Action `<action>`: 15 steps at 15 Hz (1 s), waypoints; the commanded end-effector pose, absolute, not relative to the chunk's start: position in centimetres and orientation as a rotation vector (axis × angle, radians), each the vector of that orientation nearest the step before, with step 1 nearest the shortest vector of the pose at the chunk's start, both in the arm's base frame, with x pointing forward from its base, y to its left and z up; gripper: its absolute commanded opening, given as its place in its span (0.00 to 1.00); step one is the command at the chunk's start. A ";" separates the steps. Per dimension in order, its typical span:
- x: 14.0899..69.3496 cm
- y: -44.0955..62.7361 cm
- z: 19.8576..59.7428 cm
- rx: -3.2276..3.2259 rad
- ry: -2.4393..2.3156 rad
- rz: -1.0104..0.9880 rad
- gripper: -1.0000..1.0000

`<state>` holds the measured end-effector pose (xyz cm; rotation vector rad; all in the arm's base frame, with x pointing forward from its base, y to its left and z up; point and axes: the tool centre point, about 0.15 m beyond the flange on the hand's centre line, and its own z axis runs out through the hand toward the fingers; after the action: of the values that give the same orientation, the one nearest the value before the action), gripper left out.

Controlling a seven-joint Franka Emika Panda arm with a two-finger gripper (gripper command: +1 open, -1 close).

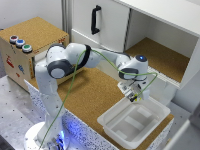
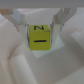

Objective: Move to the box, then place the yellow object

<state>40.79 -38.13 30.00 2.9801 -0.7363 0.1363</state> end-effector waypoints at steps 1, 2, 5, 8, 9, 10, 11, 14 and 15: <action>38.9 -40.1 26.7 2.847 -0.751 0.168 0.00; 38.3 -40.2 26.1 2.838 -0.738 0.160 0.00; 36.2 -40.0 23.5 2.819 -0.698 0.103 0.00; 35.4 -39.1 22.3 2.816 -0.712 0.108 0.00; 35.4 -39.0 22.2 2.809 -0.735 0.125 0.00; 35.5 -38.9 22.4 2.799 -0.787 0.151 1.00; 35.4 -38.7 22.9 2.802 -0.817 0.176 1.00; 34.4 -38.1 25.3 2.815 -0.829 0.249 1.00; 34.1 -38.2 26.6 2.820 -0.841 0.275 1.00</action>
<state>36.76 -39.73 23.45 2.8942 -0.8102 0.0914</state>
